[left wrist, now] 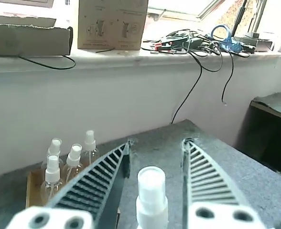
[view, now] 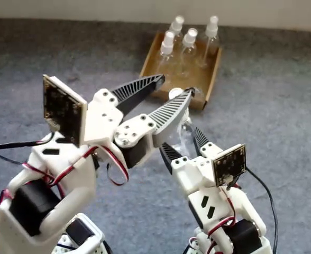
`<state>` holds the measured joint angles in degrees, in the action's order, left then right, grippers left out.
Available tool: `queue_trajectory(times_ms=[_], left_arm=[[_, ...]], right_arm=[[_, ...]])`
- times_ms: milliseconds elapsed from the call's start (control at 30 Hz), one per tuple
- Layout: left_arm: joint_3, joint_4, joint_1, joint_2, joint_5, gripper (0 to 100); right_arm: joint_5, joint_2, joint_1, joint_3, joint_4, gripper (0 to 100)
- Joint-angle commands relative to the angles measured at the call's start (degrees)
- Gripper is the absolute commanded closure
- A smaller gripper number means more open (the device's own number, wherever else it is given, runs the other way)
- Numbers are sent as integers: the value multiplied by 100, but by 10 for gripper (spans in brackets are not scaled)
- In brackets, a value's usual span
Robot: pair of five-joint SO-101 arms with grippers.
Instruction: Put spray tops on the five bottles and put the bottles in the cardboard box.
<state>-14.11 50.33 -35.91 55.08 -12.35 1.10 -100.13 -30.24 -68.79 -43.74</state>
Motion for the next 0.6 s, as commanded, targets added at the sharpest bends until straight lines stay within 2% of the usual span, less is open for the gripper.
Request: queue_trajectory(times_ms=[0, 67, 133, 233, 300, 367, 467, 567], left_arm=[[611, 185, -66, 84, 88, 824], [963, 510, 110, 92, 97, 826], [1455, 1204, 646, 48, 97, 829], [1710, 2409, 1859, 31, 97, 829], [1657, 3112, 2756, 40, 97, 825], [1437, 3587, 3477, 75, 255, 825], [725, 3974, 4171, 92, 791, 825], [-479, 3877, 4752, 92, 1125, 825]], right_arm=[[79, -57, 22, 84, 48, 994], [378, -48, 347, 101, 145, 994], [527, -40, 857, 110, 497, 994], [686, 286, 1508, 119, 620, 994], [826, 875, 1692, 462, 646, 994], [853, 1675, 1754, 1024, 620, 994], [826, 2914, 1903, 1982, 514, 994], [818, 3969, 1912, 2826, 734, 994]])
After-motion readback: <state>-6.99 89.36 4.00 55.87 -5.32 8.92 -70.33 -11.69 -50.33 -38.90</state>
